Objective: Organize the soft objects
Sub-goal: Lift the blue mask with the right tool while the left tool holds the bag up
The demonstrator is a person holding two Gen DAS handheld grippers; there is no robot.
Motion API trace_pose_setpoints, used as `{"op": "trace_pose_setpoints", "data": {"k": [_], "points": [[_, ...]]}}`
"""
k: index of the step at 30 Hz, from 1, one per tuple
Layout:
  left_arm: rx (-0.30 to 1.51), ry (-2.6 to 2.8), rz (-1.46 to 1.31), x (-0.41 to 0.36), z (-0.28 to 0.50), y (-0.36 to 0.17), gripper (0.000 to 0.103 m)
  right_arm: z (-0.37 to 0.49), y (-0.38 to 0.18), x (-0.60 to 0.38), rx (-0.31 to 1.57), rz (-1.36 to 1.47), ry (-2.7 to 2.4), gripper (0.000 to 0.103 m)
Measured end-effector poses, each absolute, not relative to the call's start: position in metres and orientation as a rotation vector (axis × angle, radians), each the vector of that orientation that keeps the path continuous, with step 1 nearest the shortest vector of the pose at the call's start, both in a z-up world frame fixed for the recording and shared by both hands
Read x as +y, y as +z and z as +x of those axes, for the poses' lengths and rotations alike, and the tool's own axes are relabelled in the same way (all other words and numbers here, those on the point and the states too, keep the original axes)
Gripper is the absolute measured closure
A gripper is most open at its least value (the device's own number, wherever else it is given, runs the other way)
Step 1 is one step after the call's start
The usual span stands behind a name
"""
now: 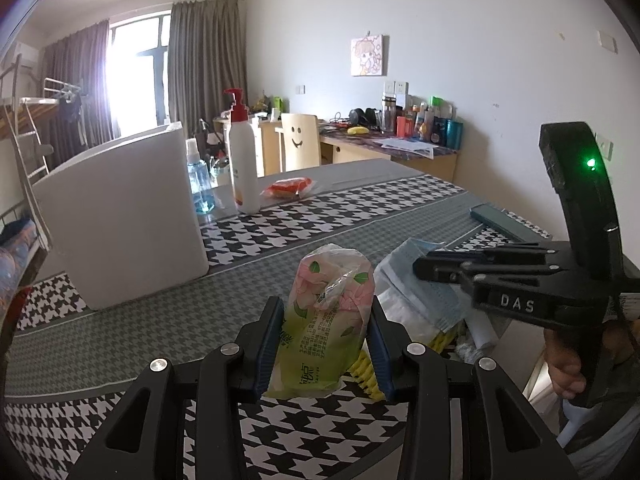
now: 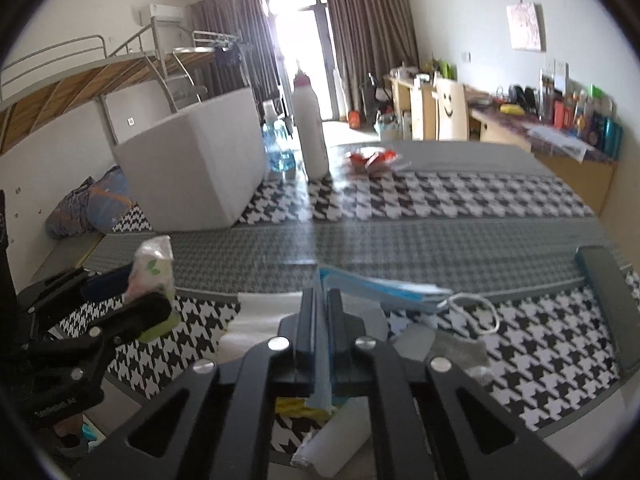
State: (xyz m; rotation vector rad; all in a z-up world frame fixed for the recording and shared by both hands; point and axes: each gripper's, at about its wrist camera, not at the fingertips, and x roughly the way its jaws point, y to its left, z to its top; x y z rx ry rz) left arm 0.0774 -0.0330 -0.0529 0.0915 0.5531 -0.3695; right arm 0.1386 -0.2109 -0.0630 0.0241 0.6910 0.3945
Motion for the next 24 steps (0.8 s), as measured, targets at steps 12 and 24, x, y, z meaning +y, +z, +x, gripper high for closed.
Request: {"op": "trace_pose_setpoints", "data": {"k": [12,24], "points": [[0.563,-0.358,0.077,-0.029,0.085,-0.055,0.060,0.154,-0.074,-0.199,0.752,0.019,0.409,0.055],[0.549,-0.333,0.061,-0.020,0.091,-0.046,0.060,0.148,-0.051,-0.202,0.685,0.035,0.413,0.097]]}}
